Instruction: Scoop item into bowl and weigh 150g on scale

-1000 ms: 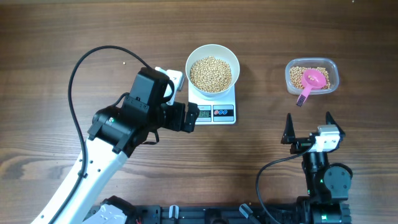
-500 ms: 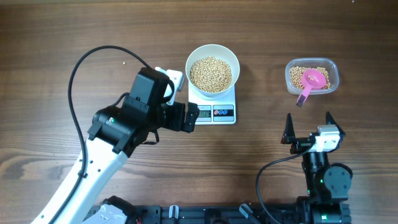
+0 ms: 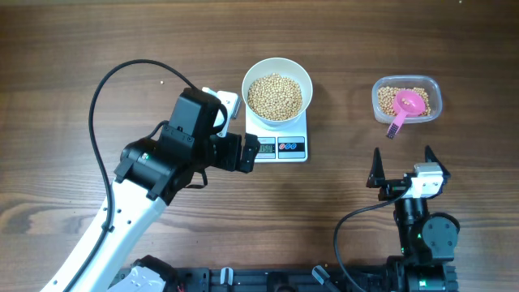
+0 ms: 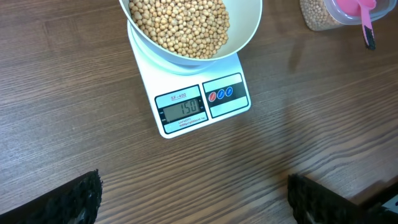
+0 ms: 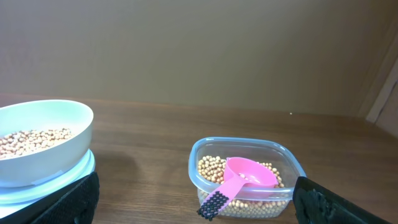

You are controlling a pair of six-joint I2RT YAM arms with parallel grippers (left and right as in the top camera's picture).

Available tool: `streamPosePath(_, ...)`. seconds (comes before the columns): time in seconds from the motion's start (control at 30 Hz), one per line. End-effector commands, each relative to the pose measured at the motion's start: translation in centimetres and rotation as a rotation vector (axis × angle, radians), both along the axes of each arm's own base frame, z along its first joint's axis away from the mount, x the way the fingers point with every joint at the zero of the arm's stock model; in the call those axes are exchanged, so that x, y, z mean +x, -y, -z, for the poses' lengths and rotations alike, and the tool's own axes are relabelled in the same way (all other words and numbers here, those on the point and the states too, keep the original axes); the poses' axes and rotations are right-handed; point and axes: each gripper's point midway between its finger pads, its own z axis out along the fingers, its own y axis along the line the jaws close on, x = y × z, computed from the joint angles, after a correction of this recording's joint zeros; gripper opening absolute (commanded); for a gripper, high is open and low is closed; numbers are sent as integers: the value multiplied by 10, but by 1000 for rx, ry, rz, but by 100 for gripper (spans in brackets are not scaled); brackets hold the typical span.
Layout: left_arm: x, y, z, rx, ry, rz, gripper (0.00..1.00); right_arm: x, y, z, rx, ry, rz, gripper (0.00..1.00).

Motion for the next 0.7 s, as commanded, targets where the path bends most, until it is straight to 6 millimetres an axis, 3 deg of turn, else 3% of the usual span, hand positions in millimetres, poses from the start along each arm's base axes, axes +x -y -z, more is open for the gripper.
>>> streamPosePath(0.0, -1, 3, -1, -8, -3, 9, 100, -1, 2, -4, 16, 17, 13, 100)
streamPosePath(0.67, -7, 1, 1, 0, -24, 11, 100, -1, 2, -4, 16, 17, 13, 100)
